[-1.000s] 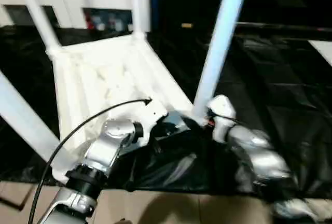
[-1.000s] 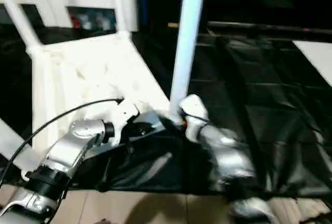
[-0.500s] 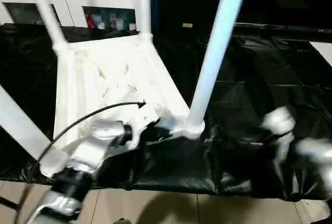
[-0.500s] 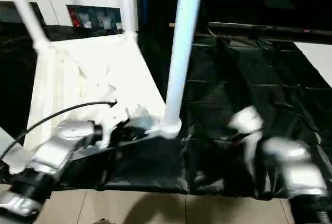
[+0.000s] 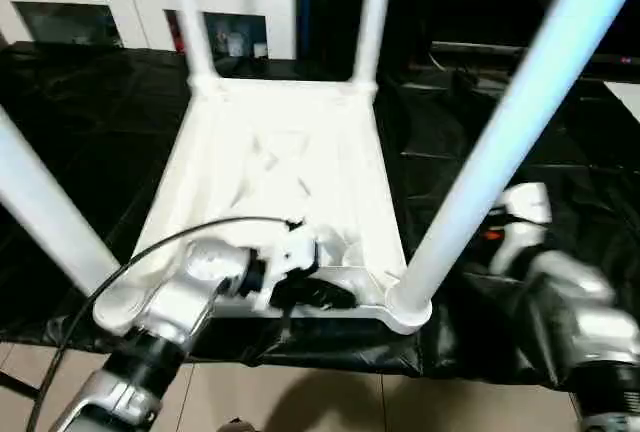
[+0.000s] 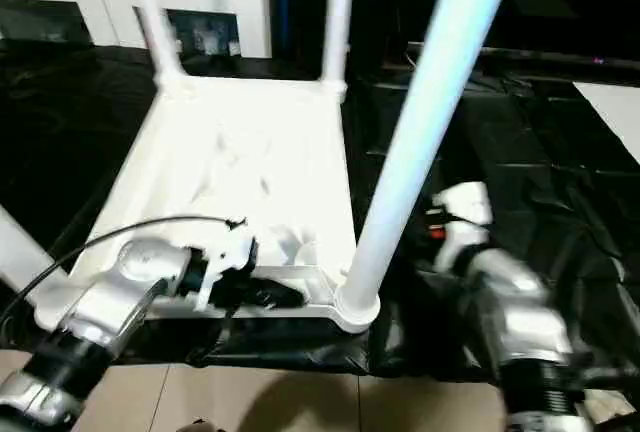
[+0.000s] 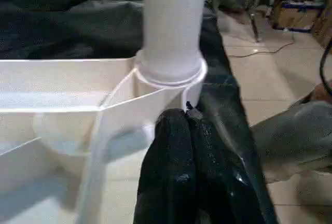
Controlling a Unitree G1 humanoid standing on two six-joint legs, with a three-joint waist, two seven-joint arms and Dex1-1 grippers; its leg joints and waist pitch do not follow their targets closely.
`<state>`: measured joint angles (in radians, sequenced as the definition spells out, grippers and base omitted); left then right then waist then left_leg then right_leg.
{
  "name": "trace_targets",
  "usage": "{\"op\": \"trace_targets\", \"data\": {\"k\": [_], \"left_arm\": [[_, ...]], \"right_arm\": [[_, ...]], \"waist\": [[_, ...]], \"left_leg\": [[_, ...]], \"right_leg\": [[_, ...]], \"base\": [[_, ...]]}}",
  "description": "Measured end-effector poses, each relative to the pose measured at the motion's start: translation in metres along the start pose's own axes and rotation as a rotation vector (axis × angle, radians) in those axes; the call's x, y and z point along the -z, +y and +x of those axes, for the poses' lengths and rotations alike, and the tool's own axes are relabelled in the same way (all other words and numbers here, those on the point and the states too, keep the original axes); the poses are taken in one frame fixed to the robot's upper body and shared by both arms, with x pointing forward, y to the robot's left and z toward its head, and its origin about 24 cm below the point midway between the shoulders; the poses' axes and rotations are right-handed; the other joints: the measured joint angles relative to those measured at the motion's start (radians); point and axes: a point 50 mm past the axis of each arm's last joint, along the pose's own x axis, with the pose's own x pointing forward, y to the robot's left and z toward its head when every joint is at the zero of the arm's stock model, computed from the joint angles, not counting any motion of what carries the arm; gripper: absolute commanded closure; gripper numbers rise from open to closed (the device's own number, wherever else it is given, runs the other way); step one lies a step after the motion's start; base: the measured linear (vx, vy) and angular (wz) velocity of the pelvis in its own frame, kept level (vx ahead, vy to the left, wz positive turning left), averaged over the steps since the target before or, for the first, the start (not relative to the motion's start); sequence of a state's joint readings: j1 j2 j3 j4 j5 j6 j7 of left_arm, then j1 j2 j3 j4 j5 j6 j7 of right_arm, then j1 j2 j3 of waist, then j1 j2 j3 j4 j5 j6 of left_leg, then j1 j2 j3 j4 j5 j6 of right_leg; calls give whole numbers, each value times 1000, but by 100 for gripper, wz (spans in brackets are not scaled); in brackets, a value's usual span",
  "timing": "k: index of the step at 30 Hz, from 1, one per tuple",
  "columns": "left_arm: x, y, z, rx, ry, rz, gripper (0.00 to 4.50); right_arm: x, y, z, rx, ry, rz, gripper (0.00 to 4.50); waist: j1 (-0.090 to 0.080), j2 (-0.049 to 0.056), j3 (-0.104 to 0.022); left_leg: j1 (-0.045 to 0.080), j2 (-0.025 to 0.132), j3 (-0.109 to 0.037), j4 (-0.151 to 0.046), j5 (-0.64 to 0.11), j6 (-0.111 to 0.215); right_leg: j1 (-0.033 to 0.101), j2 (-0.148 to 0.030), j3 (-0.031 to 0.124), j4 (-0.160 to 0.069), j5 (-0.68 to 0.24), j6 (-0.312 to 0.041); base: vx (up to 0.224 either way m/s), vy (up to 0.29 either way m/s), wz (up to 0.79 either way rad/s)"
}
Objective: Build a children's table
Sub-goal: Rotate leg to tighten
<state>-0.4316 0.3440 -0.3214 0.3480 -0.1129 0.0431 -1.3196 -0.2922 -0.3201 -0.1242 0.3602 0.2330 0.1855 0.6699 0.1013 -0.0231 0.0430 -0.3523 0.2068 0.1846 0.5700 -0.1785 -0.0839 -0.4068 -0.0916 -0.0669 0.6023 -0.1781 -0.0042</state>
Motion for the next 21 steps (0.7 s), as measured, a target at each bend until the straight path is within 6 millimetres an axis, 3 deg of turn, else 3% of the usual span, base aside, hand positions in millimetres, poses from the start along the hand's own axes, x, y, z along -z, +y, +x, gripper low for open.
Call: {"op": "trace_targets", "data": {"k": [2, 7, 12, 14, 18, 21], "left_arm": [[3, 3, -11, -36, 3, 4, 450], [3, 2, -33, -121, -34, 24, 450], [-1, -7, -49, -227, -134, 11, 417], [-9, 2, -55, -423, -196, 19, 399], [-15, 21, -77, -885, -233, -25, 361], [-6, 13, -86, -1112, -274, -142, 361]], "right_arm": [[-2, 2, 5, 26, -17, 11, 64], [-3, 14, 16, 54, -58, 60, 64], [-8, 24, 21, 73, -100, 83, 55], [-11, 25, 17, 109, -118, 73, 55], [-8, 26, 10, 210, -108, 45, 55], [-1, 28, 5, 284, -58, 12, 55]], "waist": [[-7, -4, 2], [-19, -30, 6], [-10, -34, 8], [-3, -35, 8], [-9, -37, 8], [-17, -36, 8]], "left_leg": [[1, 0, 0, 0, 0, 0], [1, 1, 0, 0, 0, -1], [-1, 0, 1, 0, 0, -1], [-1, 1, 2, 0, 0, -1], [2, 1, 1, 2, 0, -1], [0, 0, 0, 1, -1, -2]], "right_leg": [[0, 0, 0, 2, -1, 2], [-2, 0, 1, 7, -3, 2], [-5, 0, 1, 8, -4, 1], [-4, 0, 1, 8, -4, 1], [-1, 0, 2, 8, -7, 6], [-1, 0, 2, 7, -7, 8]], "base": [[0, 0, 0], [0, 0, 0], [0, 0, 0], [0, 0, 0], [0, 0, 0], [0, 0, 0]]}}
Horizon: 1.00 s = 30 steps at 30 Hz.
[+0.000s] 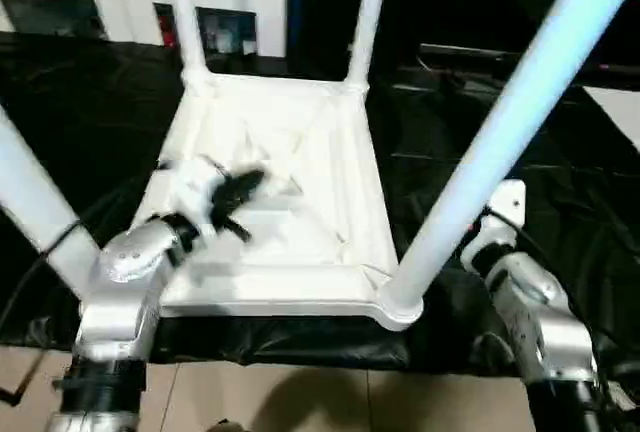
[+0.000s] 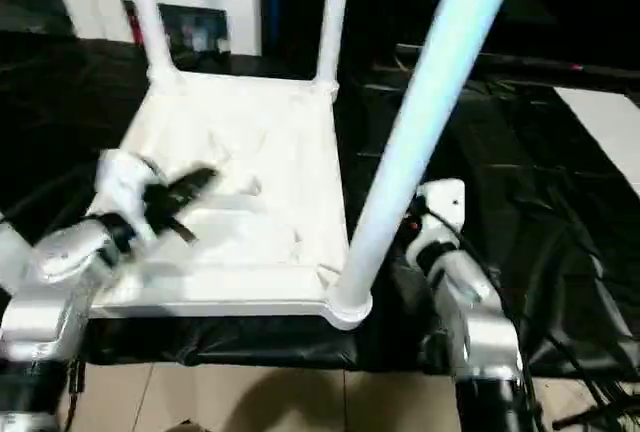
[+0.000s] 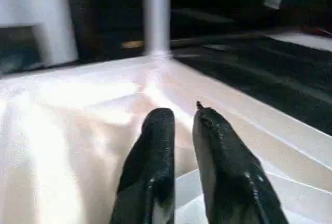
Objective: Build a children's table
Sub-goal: Rotate leg to tighten
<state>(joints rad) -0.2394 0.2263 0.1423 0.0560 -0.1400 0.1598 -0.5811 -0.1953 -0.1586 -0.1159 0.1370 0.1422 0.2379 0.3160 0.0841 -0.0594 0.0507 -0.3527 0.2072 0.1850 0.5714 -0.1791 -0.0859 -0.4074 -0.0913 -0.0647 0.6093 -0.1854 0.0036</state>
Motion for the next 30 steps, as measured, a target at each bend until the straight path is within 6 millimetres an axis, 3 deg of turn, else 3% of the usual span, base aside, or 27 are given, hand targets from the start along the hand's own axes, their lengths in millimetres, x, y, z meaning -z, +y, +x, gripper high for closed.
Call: {"op": "trace_targets", "data": {"k": [4, 7, 10, 12, 20, 22, 23, 24, 25, 27, 28, 29, 30], "left_arm": [[25, 4, -24, -190, 86, -69, 361], [30, 8, -29, -242, 108, -65, 361], [28, 9, -29, -272, 109, -42, 361], [23, 9, -29, -293, 97, -26, 361], [20, -6, -25, -282, 80, -33, 361], [22, -8, -24, -284, 89, -44, 361], [22, -9, -24, -284, 88, -45, 361], [23, -11, -23, -284, 95, -56, 361], [25, -15, -23, -284, 98, -68, 361], [29, -23, -25, -276, 114, -85, 361], [32, -25, -28, -272, 127, -83, 361], [33, -29, -31, -264, 128, -74, 361], [35, -34, -37, -252, 134, -71, 361]], "right_arm": [[20, 5, -10, 95, 60, 19, 55], [36, 9, -19, 148, 101, 60, 55], [37, 15, -23, 175, 80, 73, 55], [37, 15, -27, 191, 72, 79, 55], [35, 5, -31, 193, 74, 38, 55], [33, 2, -32, 193, 72, 22, 55], [31, 1, -32, 193, 69, 17, 55], [28, -1, -33, 191, 61, 9, 55], [25, -3, -35, 189, 55, 1, 55], [20, -10, -39, 198, 42, -11, 55], [19, -12, -41, 198, 40, -14, 55], [21, -14, -45, 199, 52, -20, 55], [24, -16, -50, 198, 68, -27, 55]], "waist": [[4, 0, 0], [12, 6, 2], [13, 18, 3], [12, 21, 3], [5, 21, 3], [3, 21, -2], [3, 21, -7], [3, 20, -17], [2, 17, -24], [1, 16, -28], [-1, 17, -27], [-3, 20, -25], [-15, 38, -12]], "left_leg": [[0, 1, -2, -3, 0, 0], [-2, 0, -5, -2, 0, -1], [-1, -1, -5, -1, 0, -1], [0, -1, -6, -1, 0, -1], [-3, -1, -7, -1, 0, -1], [-19, -1, -6, 8, 5, 6], [-36, 2, -8, 19, 6, 8], [-66, 3, -14, 36, 11, 15], [-87, 3, -15, 45, 15, 21], [-122, 5, -18, 55, 23, 45], [-129, 7, -17, 56, 25, 49], [-127, 11, -15, 59, 22, 43], [-105, 24, -18, 66, 16, 34]], "right_leg": [[-1, 2, -2, 0, -2, 2], [-2, 2, -2, -1, -2, 2], [-1, 2, -1, -2, -1, 2], [0, 2, -1, -2, -1, 2], [0, 3, -1, -1, 0, 1], [-9, 7, -2, 0, 8, -6], [-23, 11, -3, 3, 13, -6], [-50, 15, -3, 9, 26, -1], [-69, 16, -4, 10, 34, -2], [-95, 15, -7, -4, 55, -10], [-97, 16, -9, -16, 67, -11], [-90, 14, -21, -28, 71, -7], [-64, 12, -54, -48, 67, -2]], "base": [[0, 0, 0], [0, 0, 0], [0, 0, 0], [0, 0, 0], [0, 0, 0], [0, 0, 0], [0, 0, 0], [-63, 8, 0], [-63, 8, 0], [-134, 32, -1], [-156, 41, -3], [-184, 48, -9], [-234, 26, -19]]}}
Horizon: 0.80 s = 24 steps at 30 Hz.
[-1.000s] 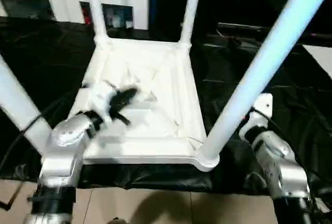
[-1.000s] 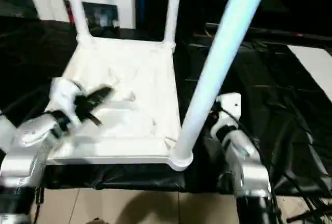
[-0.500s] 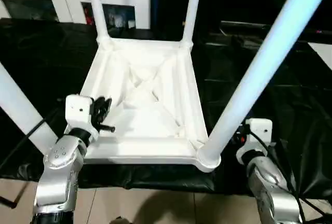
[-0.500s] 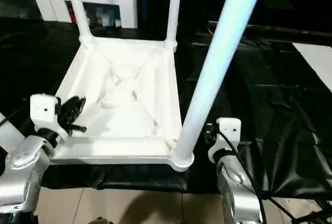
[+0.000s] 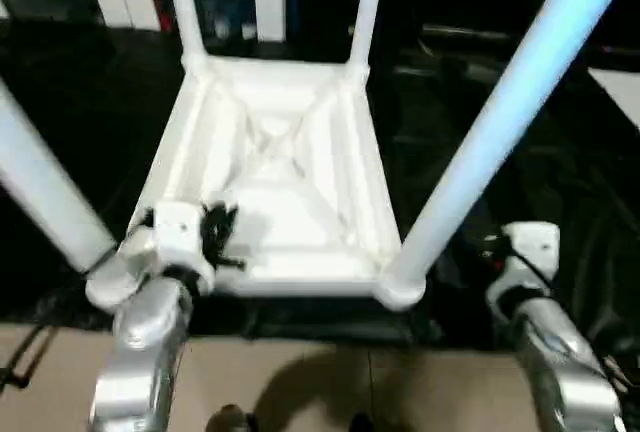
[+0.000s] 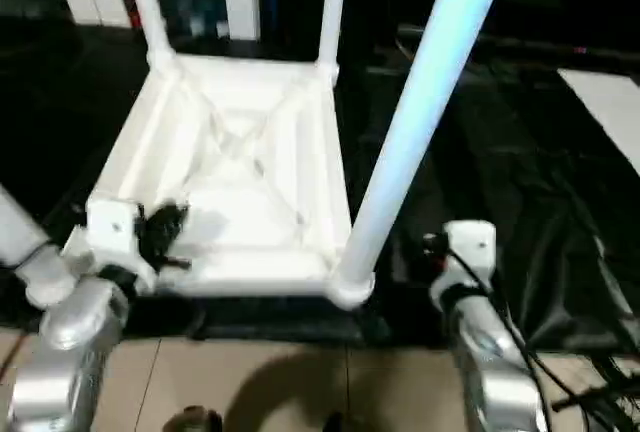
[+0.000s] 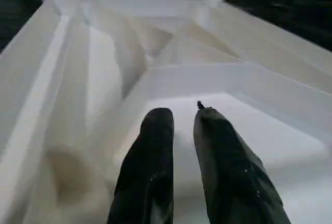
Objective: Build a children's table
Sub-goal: Rotate leg to tighten
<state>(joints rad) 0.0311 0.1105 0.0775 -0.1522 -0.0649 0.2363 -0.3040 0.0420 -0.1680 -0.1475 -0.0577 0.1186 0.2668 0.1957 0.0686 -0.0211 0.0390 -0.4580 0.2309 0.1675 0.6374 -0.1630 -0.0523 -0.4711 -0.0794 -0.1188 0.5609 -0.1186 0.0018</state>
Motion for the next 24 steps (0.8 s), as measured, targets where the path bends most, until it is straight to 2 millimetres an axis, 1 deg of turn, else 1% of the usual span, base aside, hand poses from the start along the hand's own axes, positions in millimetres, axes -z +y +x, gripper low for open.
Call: {"op": "trace_targets", "data": {"k": [1, 2, 3, 4, 5, 6, 7, 8, 9, 10, 11, 12, 13, 14, 15, 16, 17, 18, 19, 21, 24], "left_arm": [[4, -2, -4, 6, 10, -2, 361], [2, -5, -5, 26, 4, 1, 361], [-5, -12, -3, 63, -30, -2, 342], [-9, -20, -4, 102, -55, -4, 330], [-13, -23, -8, 114, -83, -9, 326], [-6, -24, -15, 116, -61, -24, 326], [5, -25, -20, 127, -10, -37, 319], [7, -25, -20, 130, 0, -40, 304], [5, -23, -18, 121, -10, -26, 289], [3, -19, -19, 100, -16, -17, 281], [2, -14, -21, 70, -21, -10, 281], [0, -8, -23, 42, -25, 1, 278], [-2, 0, -27, 5, -35, 15, 263], [-2, 4, -30, -19, -38, 19, 236], [-1, 9, -36, -58, -41, 20, 236], [0, 10, -39, -79, -41, 18, 236], [1, 12, -43, -106, -46, 24, 221], [2, 14, -46, -135, -51, 34, 203], [2, 16, -48, -161, -56, 35, 192], [0, 18, -54, -215, -70, 45, 185], [0, 18, -55, -222, -68, 43, 147]], "right_arm": [[1, 0, -3, -4, 2, 3, 55], [1, -3, -8, 1, 2, -2, 55], [9, -13, -19, 36, 32, 0, 55], [12, -19, -27, 55, 43, 4, 55], [8, -22, -28, 52, 33, 0, 39], [1, -22, -27, 34, 13, -5, 22], [-1, -22, -31, 31, -1, 5, 22], [2, -22, -33, 31, 11, 13, 19], [9, -22, -37, 17, 37, 25, 10], [10, -22, -38, 0, 42, 31, 4], [9, -21, -38, -25, 36, 28, 0], [8, -20, -37, -46, 29, 25, 0], [5, -18, -36, -81, 16, 20, 0], [4, -16, -36, -101, 11, 20, 0], [4, -14, -35, -133, 9, 24, 0], [4, -13, -35, -156, 7, 29, 0], [3, -11, -35, -182, 6, 31, 0], [4, -7, -35, -217, 5, 41, 0], [4, -3, -35, -251, 5, 48, 0], [4, 2, -35, -327, 8, 56, 0], [4, 4, -36, -394, 20, 32, 0]], "waist": [[-8, 20, 12], [4, 31, 24], [36, 18, 24], [83, -5, 22], [87, -48, 8], [92, -28, 7], [97, 4, 9], [100, 9, 9], [101, 10, 13], [96, 4, 16], [85, 7, 14], [80, 5, 14], [72, 2, 10], [67, -2, 8], [54, -8, 4], [44, -13, 2], [38, -18, 0], [28, -26, 0], [21, -29, 0], [15, -43, 1], [14, -58, 1]], "left_leg": [[13, 15, -3, -3, -2, -3], [21, 14, 7, -6, -3, -4], [26, 17, 37, -6, -3, -4], [23, 25, 78, -2, -2, -4], [13, 21, 110, 36, -8, -11], [6, 24, 97, 99, -58, -36], [23, -19, -4, 152, -67, -16], [44, -39, -32, 152, -90, -16], [79, -63, -46, 99, -122, -34], [88, -62, -33, 69, -116, -34], [91, -59, -22, 44, -103, -29], [93, -58, -19, 26, -89, -23], [93, -57, -17, 13, -82, -17], [93, -56, -18, 7, -76, -15], [93, -56, -19, 0, -65, -14], [90, -56, -19, -3, -63, -11], [89, -57, -17, -6, -62, -8], [88, -57, -16, -7, -61, -5], [87, -57, -16, -8, -60, -3], [87, -58, -15, -13, -59, 0], [89, -58, -12, -16, -58, 3]], "right_leg": [[29, -8, -24, 13, -36, 6], [34, -18, -37, 79, -105, -3], [53, -27, -43, 200, -169, -18], [89, -12, -7, 255, -227, -15], [100, 3, 56, 289, -333, -6], [90, 6, 73, 317, -354, -7], [100, 33, 98, 318, -355, -6], [101, 43, 114, 313, -354, -6], [105, 67, 145, 281, -339, -7], [110, 75, 161, 251, -310, -10], [118, 73, 161, 217, -275, -12], [126, 73, 158, 191, -254, -12], [132, 72, 156, 167, -238, -10], [137, 72, 153, 151, -229, -5], [142, 70, 149, 132, -218, -2], [146, 68, 145, 119, -211, 3], [146, 59, 137, 111, -206, 8], [148, 54, 130, 100, -198, 13], [154, 54, 129, 92, -194, 15], [158, 52, 127, 78, -185, 18], [158, 51, 127, 69, -179, 21]], "base": [[-234, 26, -19], [-265, 72, -10], [-185, -11, 17], [-185, -11, 17], [57, -209, 24], [69, -109, 28], [69, -109, 28], [-103, 14, 42], [-119, -9, 52], [-119, -9, 52], [-106, 28, 40], [-58, 80, 15], [-58, 80, 15], [-25, 89, 0], [-1, 86, -3], [-1, 86, -3], [9, 88, -1], [12, 78, -5], [12, 78, -5], [6, 29, -2], [0, 0, 0]]}}
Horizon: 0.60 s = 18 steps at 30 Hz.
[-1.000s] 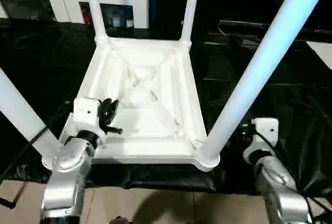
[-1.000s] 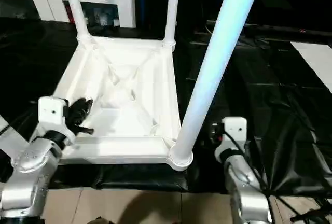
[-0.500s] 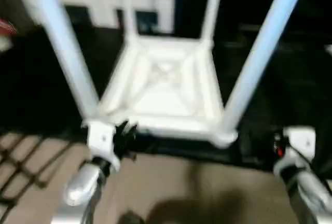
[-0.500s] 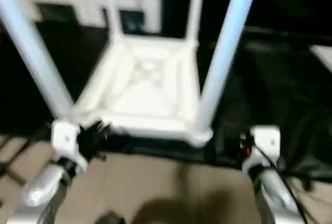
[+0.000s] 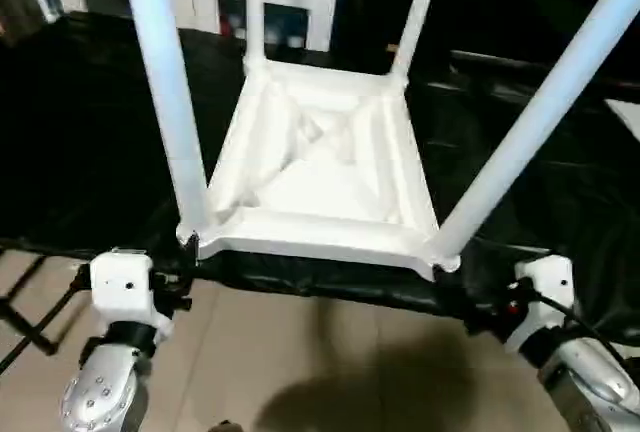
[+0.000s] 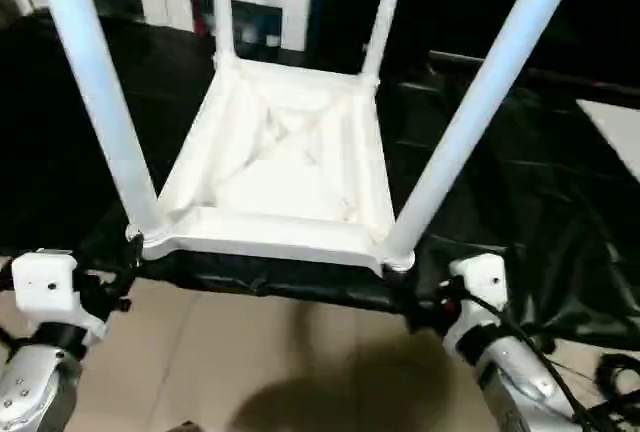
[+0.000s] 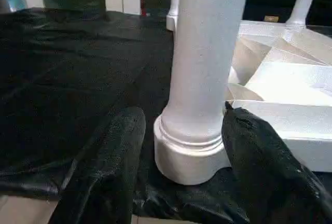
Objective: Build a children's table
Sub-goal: Rotate leg to tighten, then flip table
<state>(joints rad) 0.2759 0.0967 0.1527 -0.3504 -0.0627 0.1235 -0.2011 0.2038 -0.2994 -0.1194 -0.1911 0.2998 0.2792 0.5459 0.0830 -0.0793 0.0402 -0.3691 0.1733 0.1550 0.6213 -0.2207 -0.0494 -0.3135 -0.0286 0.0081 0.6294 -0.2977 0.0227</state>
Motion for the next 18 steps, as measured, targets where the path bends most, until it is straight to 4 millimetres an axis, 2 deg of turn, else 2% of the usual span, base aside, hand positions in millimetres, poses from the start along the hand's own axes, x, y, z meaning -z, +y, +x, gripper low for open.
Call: {"op": "trace_targets", "data": {"k": [5, 6, 9, 15, 18], "left_arm": [[-7, 1, 10, 1, -21, 1, 141], [-10, 1, 15, 8, -36, 0, 113], [-16, 2, 26, 32, -62, 5, 100], [-15, 1, 58, 98, -30, 22, 45], [-12, 0, 64, 121, -14, 17, 23]], "right_arm": [[-3, 2, -2, -139, -7, 38, 0], [-4, 4, -1, -182, -3, 45, 0], [-4, 7, 0, -250, 9, 58, 0], [-19, 22, 26, -361, -39, 33, 0], [-22, 24, 30, -372, -41, 13, 0]], "waist": [[7, -14, 5], [9, -15, 5], [8, -14, 6], [4, -9, 9], [4, -5, 12]], "left_leg": [[2, 0, 1, -1, 0, 0], [2, 0, 1, -1, 1, -1], [2, 0, 1, -2, 5, 2], [0, 1, 1, -2, 9, 1], [0, 1, 1, -2, 9, 1]], "right_leg": [[0, -1, -1, 1, 2, 1], [0, -1, -1, 1, 3, 1], [0, -1, -1, 1, 4, 1], [-1, -2, -2, 2, 12, 0], [-2, -2, -2, 2, 12, 0]], "base": [[0, 0, 0], [0, 0, 0], [0, 0, 0], [0, 0, 0], [0, 0, 0]]}}
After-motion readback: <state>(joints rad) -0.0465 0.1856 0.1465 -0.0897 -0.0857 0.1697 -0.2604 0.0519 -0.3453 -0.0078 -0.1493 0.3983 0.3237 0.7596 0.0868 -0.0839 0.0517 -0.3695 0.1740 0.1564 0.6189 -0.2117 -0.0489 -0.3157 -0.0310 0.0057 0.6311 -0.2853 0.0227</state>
